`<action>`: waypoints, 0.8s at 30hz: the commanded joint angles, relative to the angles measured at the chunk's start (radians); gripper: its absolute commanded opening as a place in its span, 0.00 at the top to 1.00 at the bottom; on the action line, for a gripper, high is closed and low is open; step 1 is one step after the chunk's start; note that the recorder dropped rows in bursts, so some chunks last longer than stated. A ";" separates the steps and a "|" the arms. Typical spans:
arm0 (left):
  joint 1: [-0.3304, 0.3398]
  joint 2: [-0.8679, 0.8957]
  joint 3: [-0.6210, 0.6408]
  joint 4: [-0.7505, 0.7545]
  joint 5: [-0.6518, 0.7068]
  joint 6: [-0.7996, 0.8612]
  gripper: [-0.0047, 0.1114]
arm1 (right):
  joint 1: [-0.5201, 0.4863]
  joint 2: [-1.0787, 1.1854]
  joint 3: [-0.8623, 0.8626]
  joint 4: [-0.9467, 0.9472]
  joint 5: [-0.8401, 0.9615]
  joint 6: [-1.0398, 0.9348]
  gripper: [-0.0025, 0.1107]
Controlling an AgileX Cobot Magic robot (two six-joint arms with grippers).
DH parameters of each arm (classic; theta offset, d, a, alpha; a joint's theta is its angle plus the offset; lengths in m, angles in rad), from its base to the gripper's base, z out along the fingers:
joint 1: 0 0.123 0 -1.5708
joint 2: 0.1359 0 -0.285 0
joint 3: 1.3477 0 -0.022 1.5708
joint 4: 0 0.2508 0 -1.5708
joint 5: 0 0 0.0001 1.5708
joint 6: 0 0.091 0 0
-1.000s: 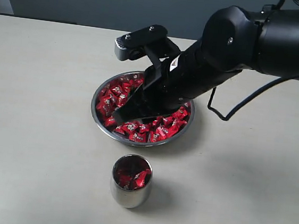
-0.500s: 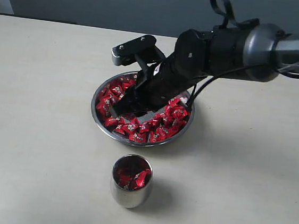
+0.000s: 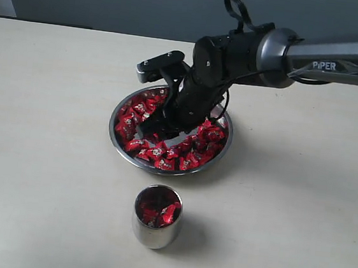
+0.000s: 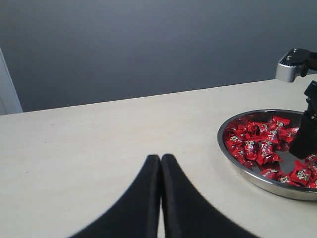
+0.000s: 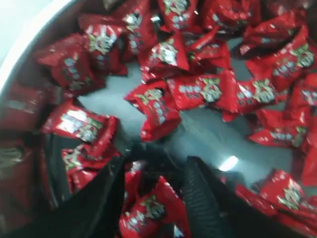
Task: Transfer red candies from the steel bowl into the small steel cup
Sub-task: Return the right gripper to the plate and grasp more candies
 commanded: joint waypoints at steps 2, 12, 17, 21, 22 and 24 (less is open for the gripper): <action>0.001 -0.005 0.005 0.000 -0.006 0.001 0.94 | -0.039 -0.004 -0.006 -0.010 0.068 0.018 0.63; 0.001 -0.005 0.005 0.000 -0.006 0.001 0.94 | -0.039 0.000 -0.006 0.106 0.039 -0.034 0.63; 0.001 -0.005 0.005 0.000 -0.006 0.001 0.94 | -0.039 0.000 -0.006 0.119 0.037 -0.034 0.63; 0.001 -0.005 0.005 0.000 -0.004 0.001 0.94 | -0.039 0.004 -0.006 0.119 0.035 -0.036 0.63; 0.001 -0.005 0.005 0.000 -0.004 0.001 0.94 | -0.039 0.006 -0.006 0.119 0.032 -0.036 0.63; 0.001 -0.005 0.005 0.000 -0.004 0.001 0.94 | -0.039 0.022 -0.006 0.121 0.032 -0.036 0.63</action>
